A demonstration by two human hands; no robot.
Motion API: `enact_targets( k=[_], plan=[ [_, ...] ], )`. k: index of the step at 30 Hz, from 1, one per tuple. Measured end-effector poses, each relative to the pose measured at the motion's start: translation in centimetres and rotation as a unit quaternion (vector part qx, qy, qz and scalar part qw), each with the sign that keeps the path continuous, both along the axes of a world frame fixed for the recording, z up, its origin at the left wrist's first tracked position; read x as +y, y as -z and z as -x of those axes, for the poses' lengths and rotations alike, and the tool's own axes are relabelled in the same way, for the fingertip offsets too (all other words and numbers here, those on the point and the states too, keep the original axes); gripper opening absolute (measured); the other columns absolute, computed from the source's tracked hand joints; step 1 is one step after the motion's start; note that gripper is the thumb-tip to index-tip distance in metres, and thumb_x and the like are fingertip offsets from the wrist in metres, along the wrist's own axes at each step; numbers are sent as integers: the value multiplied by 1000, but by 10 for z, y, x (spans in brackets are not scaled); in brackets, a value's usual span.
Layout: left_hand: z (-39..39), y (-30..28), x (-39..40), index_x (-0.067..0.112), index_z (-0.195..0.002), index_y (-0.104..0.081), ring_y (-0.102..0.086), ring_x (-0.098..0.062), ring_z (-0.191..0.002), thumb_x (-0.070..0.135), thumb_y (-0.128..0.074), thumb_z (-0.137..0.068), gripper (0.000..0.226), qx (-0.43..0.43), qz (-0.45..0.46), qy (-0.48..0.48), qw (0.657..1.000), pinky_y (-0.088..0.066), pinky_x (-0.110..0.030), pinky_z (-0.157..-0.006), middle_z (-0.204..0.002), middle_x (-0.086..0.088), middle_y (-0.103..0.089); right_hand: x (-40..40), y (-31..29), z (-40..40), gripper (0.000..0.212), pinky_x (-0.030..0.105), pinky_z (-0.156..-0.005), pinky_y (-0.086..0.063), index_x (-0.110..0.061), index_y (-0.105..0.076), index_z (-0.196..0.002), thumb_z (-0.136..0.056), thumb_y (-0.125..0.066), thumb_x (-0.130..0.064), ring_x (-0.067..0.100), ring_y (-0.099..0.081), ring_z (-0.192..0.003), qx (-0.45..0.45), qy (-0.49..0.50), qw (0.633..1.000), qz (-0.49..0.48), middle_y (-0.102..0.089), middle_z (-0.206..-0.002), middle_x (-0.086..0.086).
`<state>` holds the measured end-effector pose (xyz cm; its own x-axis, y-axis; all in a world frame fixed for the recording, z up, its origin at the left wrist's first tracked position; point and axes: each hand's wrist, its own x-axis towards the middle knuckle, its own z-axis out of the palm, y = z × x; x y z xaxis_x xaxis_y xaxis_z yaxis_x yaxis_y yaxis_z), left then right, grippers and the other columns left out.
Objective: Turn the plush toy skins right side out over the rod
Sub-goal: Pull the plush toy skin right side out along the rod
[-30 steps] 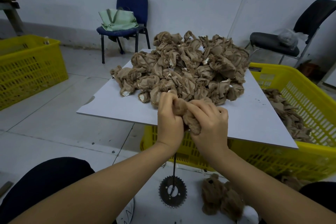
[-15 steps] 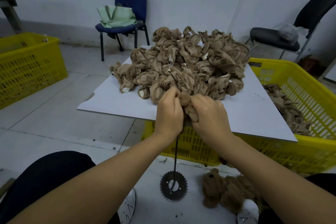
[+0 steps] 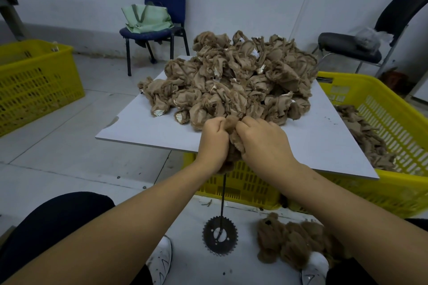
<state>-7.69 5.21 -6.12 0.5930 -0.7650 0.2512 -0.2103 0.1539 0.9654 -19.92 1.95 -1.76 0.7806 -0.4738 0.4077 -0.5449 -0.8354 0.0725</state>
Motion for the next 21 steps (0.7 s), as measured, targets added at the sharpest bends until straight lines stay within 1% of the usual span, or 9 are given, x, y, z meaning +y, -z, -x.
enact_targets(
  k=[3, 5, 8, 10, 12, 14, 16, 19, 21],
  plan=[
    [-2, 1, -2, 1, -67, -48, -43, -21, -59, -5, -40, -92, 27, -22, -15, -21, 999, -33, -45, -53, -62, -13, -45, -3, 1, 1, 22, 32, -73, -31, -14, -58, -112, -90, -56, -13, 28, -56, -102, -5, -1, 1000, -29, -57, -110, 4],
    [1, -1, -1, 5, -66, -45, -42, -21, -60, -3, -40, -95, 30, -46, -3, -57, 997, -34, -48, -53, -63, -12, -44, -2, 1, 1, 20, 32, -74, -31, -15, -59, -111, -91, -56, -14, 27, -57, -101, -9, -6, 999, -31, -57, -109, 3],
    [12, -10, 1, 16, -63, -35, -33, -12, -56, -2, -38, -96, 37, -35, 59, -110, 992, -29, -35, -53, -59, 1, -35, 2, -2, 4, 22, 32, -71, -28, -15, -61, -110, -88, -58, -15, 27, -58, -94, -13, 1, 1000, 2, -59, -104, 3],
    [13, -17, -2, 17, -61, -32, -29, -7, -52, -2, -37, -95, 40, -18, 100, -115, 988, -27, -24, -48, -54, 9, -32, 3, -8, 5, 26, 35, -65, -31, -14, -65, -109, -84, -59, -12, 29, -59, -83, -41, 0, 999, 32, -61, -93, 5],
    [9, -21, -6, 16, -59, -33, -29, -5, -50, -5, -38, -95, 41, 0, 115, -108, 987, -27, -19, -46, -51, 11, -34, 0, -14, 4, 30, 36, -62, -33, -13, -68, -110, -81, -62, -10, 30, -59, -77, -73, -9, 996, 45, -61, -87, 7],
    [5, -18, -8, 13, -60, -37, -31, -9, -51, -6, -40, -95, 40, 19, 97, -96, 991, -28, -23, -47, -54, 3, -36, 1, -14, 2, 31, 36, -65, -33, -14, -67, -114, -83, -65, -11, 31, -59, -83, -57, -7, 998, 36, -62, -93, 7],
    [2, -11, -8, 9, -60, -41, -36, -12, -50, -6, -42, -96, 39, 32, 61, -69, 995, -30, -27, -47, -54, -3, -40, 2, -7, -2, 32, 35, -70, -31, -16, -63, -119, -87, -62, -14, 29, -58, -93, -22, 0, 1000, 10, -60, -103, 6],
    [-4, -4, -8, 12, -58, -51, -47, -6, -46, -1, -44, -100, 44, 25, 21, -17, 999, -37, -23, -46, -49, 6, -50, 0, 1, -6, 32, 33, -66, -30, -14, -60, -122, -89, -60, -16, 28, -55, -95, -24, 5, 999, -24, -56, -107, 7],
    [-7, -3, -9, 17, -54, -51, -47, -5, -45, 2, -45, -100, 50, 22, 0, -5, 1000, -37, -24, -46, -47, 9, -49, -5, 4, -7, 30, 33, -61, -31, -14, -59, -120, -90, -60, -15, 28, -55, -94, -34, 9, 998, -49, -55, -106, 6]
  ],
)
